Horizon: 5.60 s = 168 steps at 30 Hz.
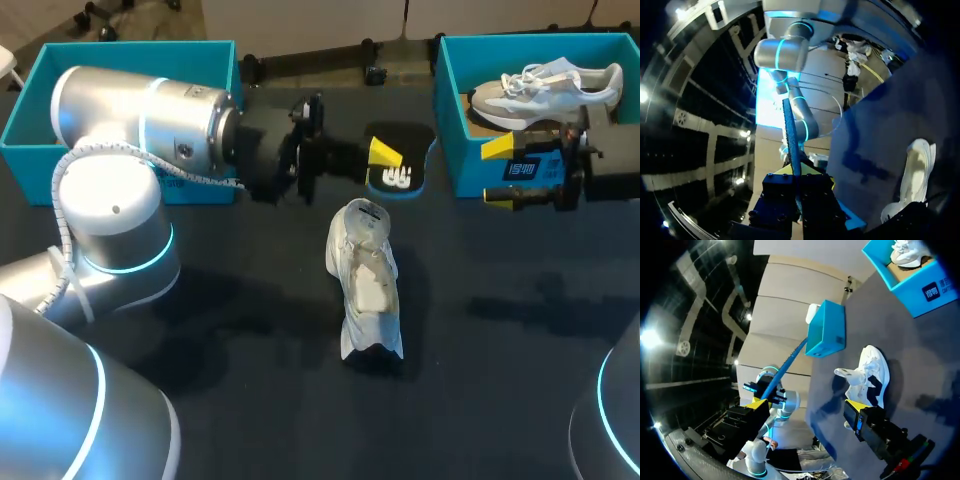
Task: Take the shoe out of the shoebox, open the shoe tongue, remove and reinsert the insole, then place the shoe into the shoebox
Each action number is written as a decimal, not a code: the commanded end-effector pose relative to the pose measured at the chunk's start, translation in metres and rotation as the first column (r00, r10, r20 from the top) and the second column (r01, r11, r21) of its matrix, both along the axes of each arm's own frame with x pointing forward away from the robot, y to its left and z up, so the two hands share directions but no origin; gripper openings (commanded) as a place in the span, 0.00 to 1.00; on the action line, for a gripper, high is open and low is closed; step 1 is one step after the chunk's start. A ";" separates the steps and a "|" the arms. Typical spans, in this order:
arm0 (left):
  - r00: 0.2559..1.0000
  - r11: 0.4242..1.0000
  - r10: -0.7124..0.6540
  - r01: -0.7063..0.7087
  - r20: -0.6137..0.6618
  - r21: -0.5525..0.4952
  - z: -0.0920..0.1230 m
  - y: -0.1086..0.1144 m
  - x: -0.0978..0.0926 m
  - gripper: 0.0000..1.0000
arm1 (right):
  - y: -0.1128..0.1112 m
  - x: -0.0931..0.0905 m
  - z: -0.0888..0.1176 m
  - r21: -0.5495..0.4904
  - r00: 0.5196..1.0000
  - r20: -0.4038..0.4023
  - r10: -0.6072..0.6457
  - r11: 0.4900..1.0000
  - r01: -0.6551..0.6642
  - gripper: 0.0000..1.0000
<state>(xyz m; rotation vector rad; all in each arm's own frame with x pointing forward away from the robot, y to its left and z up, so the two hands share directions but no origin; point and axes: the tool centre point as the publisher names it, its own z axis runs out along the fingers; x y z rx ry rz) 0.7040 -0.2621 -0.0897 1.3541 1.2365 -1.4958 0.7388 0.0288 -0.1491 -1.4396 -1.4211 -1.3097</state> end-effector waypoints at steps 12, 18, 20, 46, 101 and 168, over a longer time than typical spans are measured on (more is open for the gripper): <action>0.965 0.999 -0.027 0.021 0.259 0.024 -0.025 -0.013 0.011 0.00 | 0.023 0.013 0.020 -0.001 1.000 -0.012 0.015 1.000 -0.015 1.00; 0.945 0.999 -0.031 0.026 0.325 0.020 -0.024 -0.023 0.016 0.00 | 0.032 0.017 0.021 0.014 0.999 -0.029 0.042 0.999 -0.042 1.00; 0.937 0.999 -0.034 0.030 0.347 0.017 -0.024 -0.029 0.017 0.00 | 0.036 0.018 0.021 0.020 0.998 -0.032 0.051 0.999 -0.050 0.98; 0.915 0.999 -0.028 0.032 0.402 -0.003 -0.032 -0.052 -0.001 0.00 | 0.048 0.031 0.023 0.041 0.997 -0.036 0.069 0.997 -0.067 0.27; 0.973 0.707 -0.106 -0.072 0.206 0.703 0.008 0.022 0.063 1.00 | 0.063 0.029 -0.020 0.013 0.988 -0.120 0.097 0.995 -0.096 0.00; 0.918 0.291 -0.299 -0.174 0.262 0.941 0.059 -0.019 0.102 1.00 | 0.083 0.042 -0.037 -0.007 0.975 -0.147 0.166 0.986 -0.169 0.00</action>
